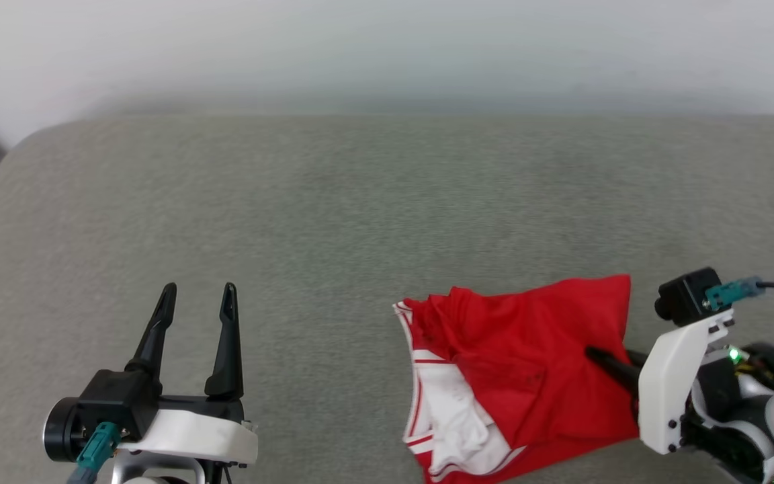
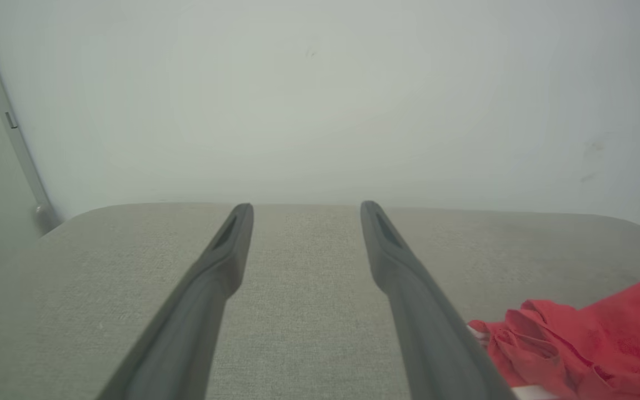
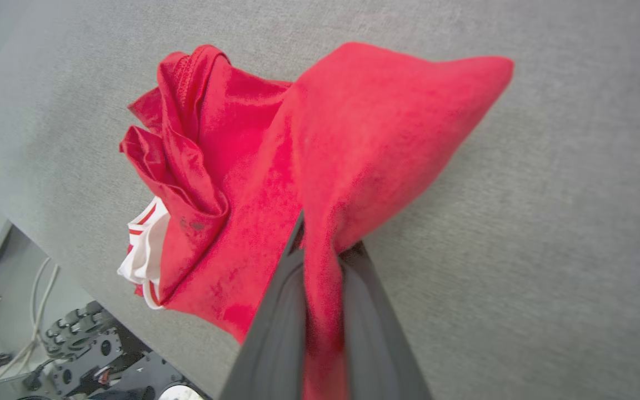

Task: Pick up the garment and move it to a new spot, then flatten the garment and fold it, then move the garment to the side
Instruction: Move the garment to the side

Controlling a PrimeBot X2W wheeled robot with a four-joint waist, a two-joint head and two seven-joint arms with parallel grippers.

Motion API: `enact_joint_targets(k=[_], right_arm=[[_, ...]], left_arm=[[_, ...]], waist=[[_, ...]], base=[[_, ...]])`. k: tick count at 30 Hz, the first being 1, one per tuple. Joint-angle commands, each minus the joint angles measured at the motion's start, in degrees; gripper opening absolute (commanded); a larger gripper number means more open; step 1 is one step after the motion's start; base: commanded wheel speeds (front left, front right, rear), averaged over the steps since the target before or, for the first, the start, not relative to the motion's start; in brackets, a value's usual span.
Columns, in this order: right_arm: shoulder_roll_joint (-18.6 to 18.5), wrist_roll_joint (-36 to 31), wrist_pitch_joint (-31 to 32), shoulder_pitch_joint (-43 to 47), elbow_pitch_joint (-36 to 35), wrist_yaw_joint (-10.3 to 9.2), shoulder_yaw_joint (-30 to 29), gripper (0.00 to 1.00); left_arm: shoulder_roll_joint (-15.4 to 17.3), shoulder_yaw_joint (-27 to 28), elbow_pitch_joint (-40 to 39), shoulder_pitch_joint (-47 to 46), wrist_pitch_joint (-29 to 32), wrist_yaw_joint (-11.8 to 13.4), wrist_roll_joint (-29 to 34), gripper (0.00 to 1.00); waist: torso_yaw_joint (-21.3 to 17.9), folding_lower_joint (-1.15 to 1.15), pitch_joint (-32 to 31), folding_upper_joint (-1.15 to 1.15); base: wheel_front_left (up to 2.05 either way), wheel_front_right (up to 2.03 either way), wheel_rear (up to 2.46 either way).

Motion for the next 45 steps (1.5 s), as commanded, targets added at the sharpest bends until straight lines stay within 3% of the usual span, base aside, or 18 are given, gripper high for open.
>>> enact_joint_targets(k=[1, 10, 18, 29, 35, 36, 37, 38, 39, 45], right_arm=[[-0.96, -0.80, 0.10, -1.03, -0.57, -0.02, 0.24, 0.00], [-6.73, -4.74, 3.08, -7.10, -4.23, -0.02, 3.78, 0.00], [-7.85, -4.81, -3.08, -14.27, 2.85, -0.02, 2.59, 0.00], [-11.46, -10.54, -15.70, -25.28, 14.95, -0.03, -5.11, 0.00], [-10.26, -13.14, -21.19, -28.88, 22.50, -0.04, -10.01, 0.00], [-8.87, -15.15, -23.64, -29.44, 26.35, -0.03, -12.71, 0.00], [-8.38, -15.92, -24.39, -29.49, 27.82, -0.03, -13.97, 0.03], [-7.84, -16.82, -25.02, -29.34, 28.99, -0.03, -14.56, 0.38], [-7.48, -17.98, -26.04, -29.49, 30.15, -0.04, -15.93, 1.00], [-5.66, -25.81, -31.14, -29.47, 33.95, -0.03, -23.43, 1.00]], left_arm=[[0.21, 0.09, -0.16, 0.50, -0.12, -0.04, 0.23, 1.00], [0.77, 0.55, -1.91, 0.37, -0.11, -0.17, 0.83, 1.00], [3.70, -0.20, -5.33, -4.57, 1.81, -1.81, 2.77, 1.00], [8.69, -1.12, -11.78, -13.75, 7.14, -4.99, 5.77, 1.00], [9.75, -1.87, -13.45, -17.75, 8.31, -6.59, 6.36, 1.00], [9.70, -2.47, -13.53, -18.95, 8.53, -7.11, 6.53, 1.00], [9.63, -2.65, -13.36, -19.18, 8.46, -7.28, 6.53, 1.00], [9.53, -2.87, -13.05, -19.30, 8.38, -7.42, 6.52, 1.00], [9.40, -3.05, -12.80, -19.33, 8.29, -7.45, 6.51, 1.00], [8.45, -3.59, -11.01, -18.07, 7.25, -6.74, 5.79, 1.00]], waist=[[-2.61, -0.01, -1.19, 0.00], [-16.18, -0.01, 0.43, 0.00], [-25.11, -0.01, 8.62, 0.00], [-26.05, -0.01, 24.40, 0.00], [-24.01, -0.01, 29.25, 0.00], [-23.00, -0.01, 29.80, 0.00], [-22.67, -0.01, 29.73, 0.00], [-22.42, -0.01, 29.53, 0.00], [-22.24, -0.01, 29.22, 0.00], [-21.61, -0.01, 25.79, 0.00]], base=[[0.00, 0.00, 0.00], [0.00, 0.00, 0.00], [0.00, 0.00, 0.00], [0.00, 0.00, 0.00], [0.00, 0.00, 0.00], [0.00, 0.00, 0.00], [0.00, 0.00, 0.00], [0.00, 0.00, 0.00], [0.00, 0.00, 0.00], [0.00, 0.00, 0.00]])
